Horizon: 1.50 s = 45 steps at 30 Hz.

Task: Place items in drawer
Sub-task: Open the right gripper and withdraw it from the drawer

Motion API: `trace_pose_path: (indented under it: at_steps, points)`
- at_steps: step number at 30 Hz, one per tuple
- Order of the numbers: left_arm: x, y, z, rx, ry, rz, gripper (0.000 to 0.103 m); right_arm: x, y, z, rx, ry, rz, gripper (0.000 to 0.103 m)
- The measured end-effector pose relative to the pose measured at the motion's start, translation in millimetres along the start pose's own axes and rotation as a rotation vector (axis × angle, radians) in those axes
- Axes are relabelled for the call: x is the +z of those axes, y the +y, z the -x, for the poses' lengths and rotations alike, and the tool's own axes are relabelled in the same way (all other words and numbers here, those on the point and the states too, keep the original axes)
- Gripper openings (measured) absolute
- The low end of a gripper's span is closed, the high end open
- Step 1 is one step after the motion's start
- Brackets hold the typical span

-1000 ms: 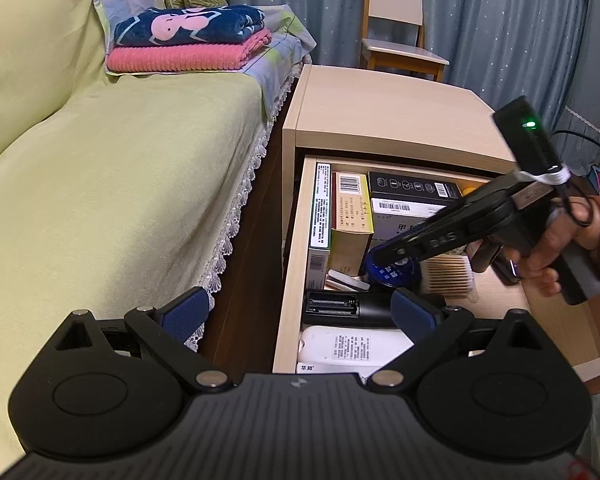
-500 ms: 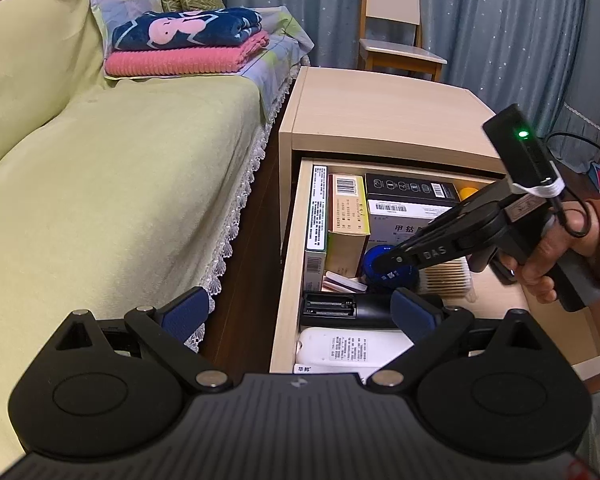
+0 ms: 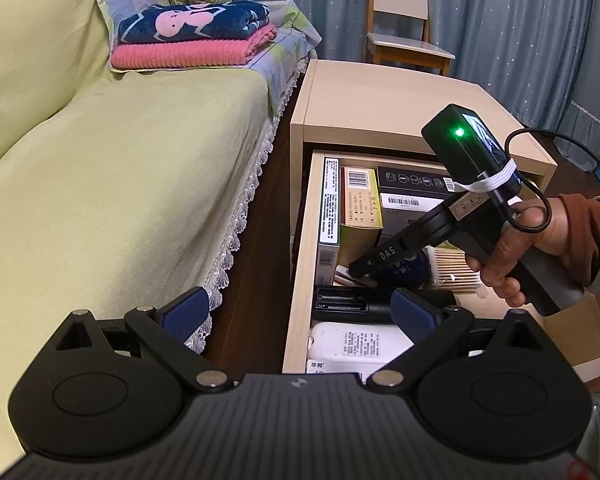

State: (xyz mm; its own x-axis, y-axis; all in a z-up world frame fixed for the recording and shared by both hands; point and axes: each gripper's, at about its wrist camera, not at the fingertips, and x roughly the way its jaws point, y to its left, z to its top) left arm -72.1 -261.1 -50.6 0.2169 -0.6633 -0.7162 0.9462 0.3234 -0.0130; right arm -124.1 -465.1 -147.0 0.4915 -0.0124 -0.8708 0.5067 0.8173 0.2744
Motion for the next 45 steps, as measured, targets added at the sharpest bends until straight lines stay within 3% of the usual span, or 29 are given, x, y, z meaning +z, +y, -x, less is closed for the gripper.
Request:
trace_pose_path:
  at_steps: [7, 14, 22, 45]
  points:
    - [-1, 2, -2, 0.0, 0.001, 0.008, 0.098, 0, 3, -1, -0.041, 0.002, -0.024, 0.001]
    - [-2, 3, -1, 0.0, -0.001, 0.01, 0.098, -2, 7, 3, 0.035, 0.006, -0.048, 0.002]
    - [2, -5, -1, -0.016, -0.01, -0.012, 0.098, -22, -4, 55, 0.031, -0.112, -0.088, 0.004]
    - [13, -52, -4, -0.065, 0.001, -0.133, 0.099, -107, -31, 161, -0.056, -0.23, -0.211, 0.008]
